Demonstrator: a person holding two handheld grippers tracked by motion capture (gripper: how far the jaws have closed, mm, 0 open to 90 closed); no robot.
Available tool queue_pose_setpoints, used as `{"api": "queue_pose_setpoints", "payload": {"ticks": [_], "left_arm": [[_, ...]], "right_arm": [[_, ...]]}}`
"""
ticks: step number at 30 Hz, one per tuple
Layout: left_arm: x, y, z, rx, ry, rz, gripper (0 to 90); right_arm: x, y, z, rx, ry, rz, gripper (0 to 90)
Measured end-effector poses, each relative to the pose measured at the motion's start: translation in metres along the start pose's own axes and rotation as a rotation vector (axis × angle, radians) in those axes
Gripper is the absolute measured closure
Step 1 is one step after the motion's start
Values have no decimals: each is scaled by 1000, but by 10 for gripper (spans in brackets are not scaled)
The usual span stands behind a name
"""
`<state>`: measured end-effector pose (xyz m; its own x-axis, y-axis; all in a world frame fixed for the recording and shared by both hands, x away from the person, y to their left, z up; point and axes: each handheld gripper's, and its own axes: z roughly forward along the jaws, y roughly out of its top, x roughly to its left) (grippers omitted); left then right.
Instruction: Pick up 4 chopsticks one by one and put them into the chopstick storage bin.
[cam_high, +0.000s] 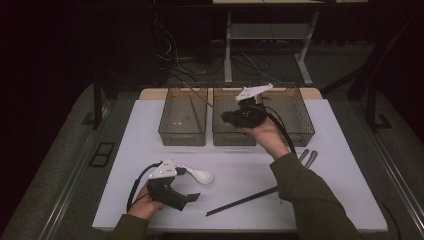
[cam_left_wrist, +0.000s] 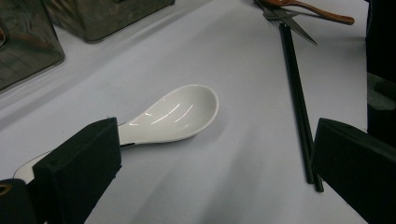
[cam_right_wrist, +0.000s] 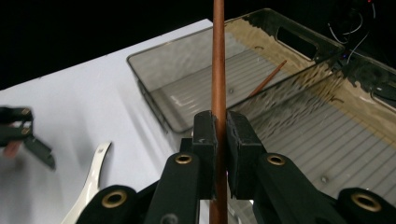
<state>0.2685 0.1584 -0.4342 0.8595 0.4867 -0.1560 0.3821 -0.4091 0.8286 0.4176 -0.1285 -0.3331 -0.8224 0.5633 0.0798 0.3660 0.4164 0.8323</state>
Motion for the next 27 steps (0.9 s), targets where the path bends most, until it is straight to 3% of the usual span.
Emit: {"api": "queue_pose_setpoints", "payload": {"ticks": [14, 27], "left_arm": [[1, 0, -1, -14, 6, 1, 8], [1, 0, -2, -16, 0, 3, 8]], "right_arm": [[1, 33, 39, -34, 9, 51, 828], [0, 51, 80, -30, -20, 99, 828]]}}
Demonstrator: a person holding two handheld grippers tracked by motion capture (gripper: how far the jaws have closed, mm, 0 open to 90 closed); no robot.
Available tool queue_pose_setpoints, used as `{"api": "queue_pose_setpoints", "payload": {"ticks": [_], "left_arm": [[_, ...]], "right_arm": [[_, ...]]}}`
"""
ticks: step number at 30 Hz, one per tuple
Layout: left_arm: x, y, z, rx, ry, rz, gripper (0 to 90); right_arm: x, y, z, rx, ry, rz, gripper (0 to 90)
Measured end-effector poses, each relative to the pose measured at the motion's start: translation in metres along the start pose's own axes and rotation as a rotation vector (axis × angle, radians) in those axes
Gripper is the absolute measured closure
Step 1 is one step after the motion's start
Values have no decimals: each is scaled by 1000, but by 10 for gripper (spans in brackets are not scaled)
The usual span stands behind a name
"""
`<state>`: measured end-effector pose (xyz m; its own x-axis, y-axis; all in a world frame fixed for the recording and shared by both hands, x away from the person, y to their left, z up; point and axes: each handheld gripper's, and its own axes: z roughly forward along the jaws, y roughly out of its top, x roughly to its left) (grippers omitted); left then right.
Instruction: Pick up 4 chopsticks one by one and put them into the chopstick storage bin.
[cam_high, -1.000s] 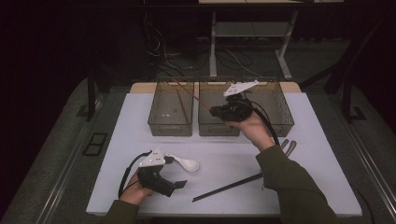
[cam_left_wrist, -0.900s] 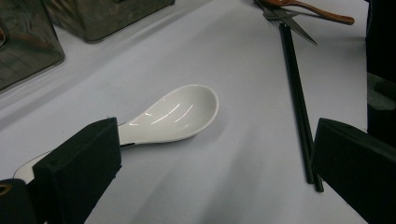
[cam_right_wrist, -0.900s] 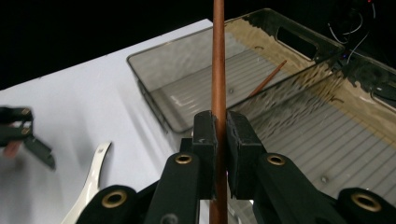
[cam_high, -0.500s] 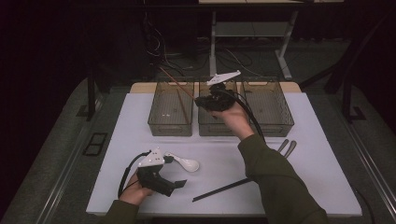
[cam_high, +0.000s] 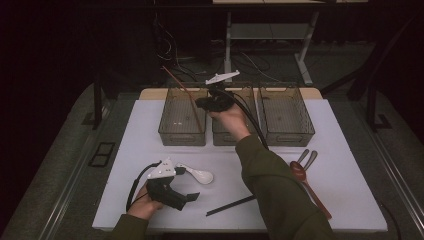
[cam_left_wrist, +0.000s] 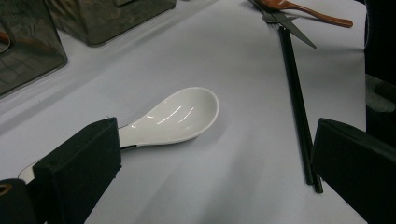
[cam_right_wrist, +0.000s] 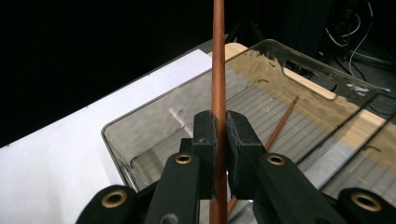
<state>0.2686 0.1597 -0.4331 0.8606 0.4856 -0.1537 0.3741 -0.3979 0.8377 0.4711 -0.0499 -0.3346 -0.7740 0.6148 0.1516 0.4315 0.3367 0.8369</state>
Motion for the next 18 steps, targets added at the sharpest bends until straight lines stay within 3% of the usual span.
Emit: {"api": "queue_pose_setpoints", "payload": {"ticks": [18], "left_arm": [[0, 1, -1, -2, -15, 7, 8]], "right_arm": [[15, -6, 54, 63, 10, 13, 828]]}}
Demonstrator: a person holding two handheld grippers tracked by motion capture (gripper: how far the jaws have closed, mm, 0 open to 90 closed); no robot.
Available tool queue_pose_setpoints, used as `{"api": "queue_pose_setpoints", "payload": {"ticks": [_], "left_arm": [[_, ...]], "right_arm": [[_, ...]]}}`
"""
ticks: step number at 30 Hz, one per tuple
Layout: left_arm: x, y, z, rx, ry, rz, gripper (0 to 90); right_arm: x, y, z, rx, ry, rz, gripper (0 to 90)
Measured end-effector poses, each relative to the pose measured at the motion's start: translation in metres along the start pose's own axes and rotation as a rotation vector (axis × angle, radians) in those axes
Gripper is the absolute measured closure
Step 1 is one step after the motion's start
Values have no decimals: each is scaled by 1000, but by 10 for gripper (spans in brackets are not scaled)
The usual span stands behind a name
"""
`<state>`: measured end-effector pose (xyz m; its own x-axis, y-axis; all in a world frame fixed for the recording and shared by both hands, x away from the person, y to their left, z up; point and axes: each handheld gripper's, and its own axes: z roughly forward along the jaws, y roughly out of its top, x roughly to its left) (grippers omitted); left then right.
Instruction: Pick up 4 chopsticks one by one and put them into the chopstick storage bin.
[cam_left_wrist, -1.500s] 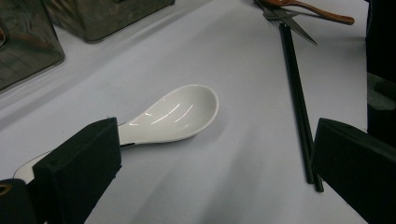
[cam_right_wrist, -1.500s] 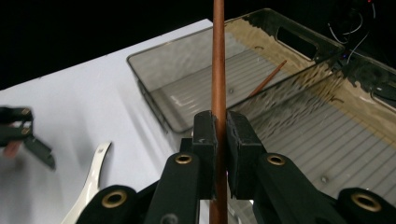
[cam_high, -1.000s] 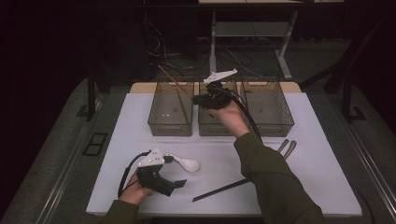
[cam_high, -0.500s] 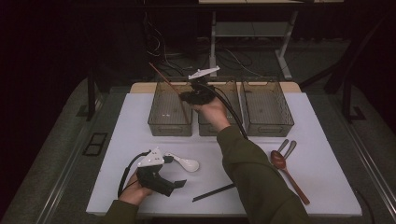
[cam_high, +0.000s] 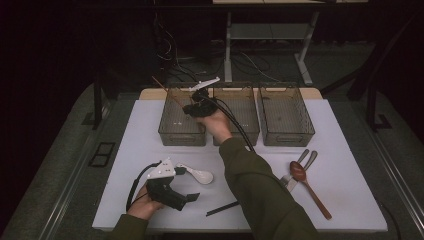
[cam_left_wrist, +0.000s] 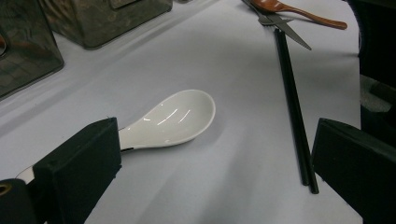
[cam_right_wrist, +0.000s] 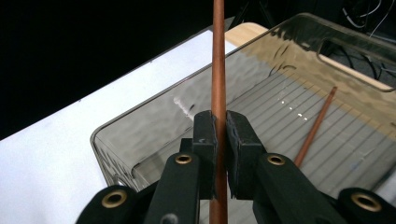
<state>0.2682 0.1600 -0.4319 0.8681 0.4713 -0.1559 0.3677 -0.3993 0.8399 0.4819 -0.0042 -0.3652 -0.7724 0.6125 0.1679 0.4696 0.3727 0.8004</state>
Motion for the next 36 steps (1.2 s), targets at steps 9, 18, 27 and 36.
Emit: {"api": "queue_pose_setpoints", "payload": {"ticks": [9, 18, 27, 36], "left_arm": [[-1, 0, 0, -6, -4, -5, 8], [-1, 0, 1, -8, -7, -7, 8], [-1, 0, 1, -7, -7, -3, 8], [-1, 0, 1, -7, -4, 2, 8]], "right_arm": [[4, -9, 20, 71, -18, 3, 828], [8, -11, 27, 144, -51, 14, 767], [7, -9, 23, 139, -40, 10, 546], [3, -3, 3, 124, -12, -6, 433]]}}
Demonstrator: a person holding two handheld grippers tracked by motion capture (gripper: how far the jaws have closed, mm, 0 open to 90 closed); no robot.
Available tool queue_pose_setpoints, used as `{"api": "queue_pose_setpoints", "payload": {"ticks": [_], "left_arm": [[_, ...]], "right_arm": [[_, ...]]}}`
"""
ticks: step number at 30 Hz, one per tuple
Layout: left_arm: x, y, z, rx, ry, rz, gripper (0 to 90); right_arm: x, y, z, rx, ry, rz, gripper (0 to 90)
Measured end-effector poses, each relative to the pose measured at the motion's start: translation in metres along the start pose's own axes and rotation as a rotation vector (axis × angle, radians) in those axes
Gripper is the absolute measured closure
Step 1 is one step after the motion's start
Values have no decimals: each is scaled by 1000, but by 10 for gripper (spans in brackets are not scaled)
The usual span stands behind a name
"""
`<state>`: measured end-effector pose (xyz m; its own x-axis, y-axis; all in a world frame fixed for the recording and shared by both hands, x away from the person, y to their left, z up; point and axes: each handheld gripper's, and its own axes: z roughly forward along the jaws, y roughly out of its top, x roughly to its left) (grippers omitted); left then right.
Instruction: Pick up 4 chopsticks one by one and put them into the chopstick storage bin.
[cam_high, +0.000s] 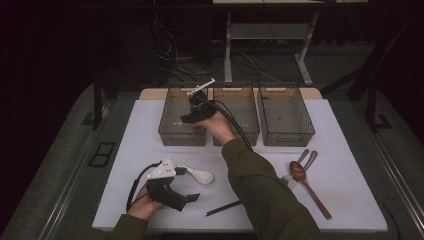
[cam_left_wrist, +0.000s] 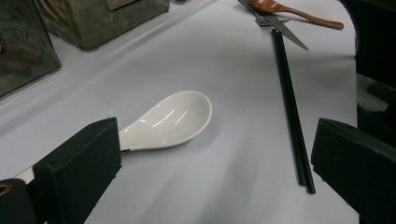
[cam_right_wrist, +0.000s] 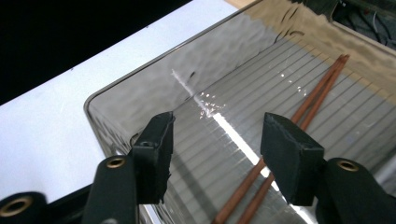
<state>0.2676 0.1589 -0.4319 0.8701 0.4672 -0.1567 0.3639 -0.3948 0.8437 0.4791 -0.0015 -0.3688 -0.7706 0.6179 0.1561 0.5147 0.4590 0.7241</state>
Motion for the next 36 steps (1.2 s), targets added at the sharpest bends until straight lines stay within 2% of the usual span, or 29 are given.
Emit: {"api": "queue_pose_setpoints", "payload": {"ticks": [5, 7, 14, 17, 19, 22, 26, 30, 36], "left_arm": [[0, 0, -1, 5, 1, -5, 8], [1, 0, -1, 6, -2, -9, 8], [1, 0, 0, 6, 5, -12, 8], [1, -1, 0, 9, 8, -8, 8], [2, -1, 0, 11, 10, -7, 8], [1, -1, 0, 7, 11, -10, 8], [1, -1, -1, 14, 15, -12, 8], [2, -1, -1, 9, 16, -18, 8], [2, -1, -1, 13, 17, -17, 8]], "right_arm": [[-3, -3, -19, -31, 2, -12, 372], [-4, -5, -27, -42, 17, -25, 347], [-11, -17, -58, -70, 33, -53, 275], [-15, -24, -69, -67, 17, -67, 259], [-18, -28, -75, -63, 10, -63, 246], [-24, -36, -82, -46, 27, -53, 225], [-25, -47, -93, -49, 25, -76, 195], [-28, -58, -106, -65, 27, -77, 176], [-34, -77, -125, -85, -7, -64, 175]]}}
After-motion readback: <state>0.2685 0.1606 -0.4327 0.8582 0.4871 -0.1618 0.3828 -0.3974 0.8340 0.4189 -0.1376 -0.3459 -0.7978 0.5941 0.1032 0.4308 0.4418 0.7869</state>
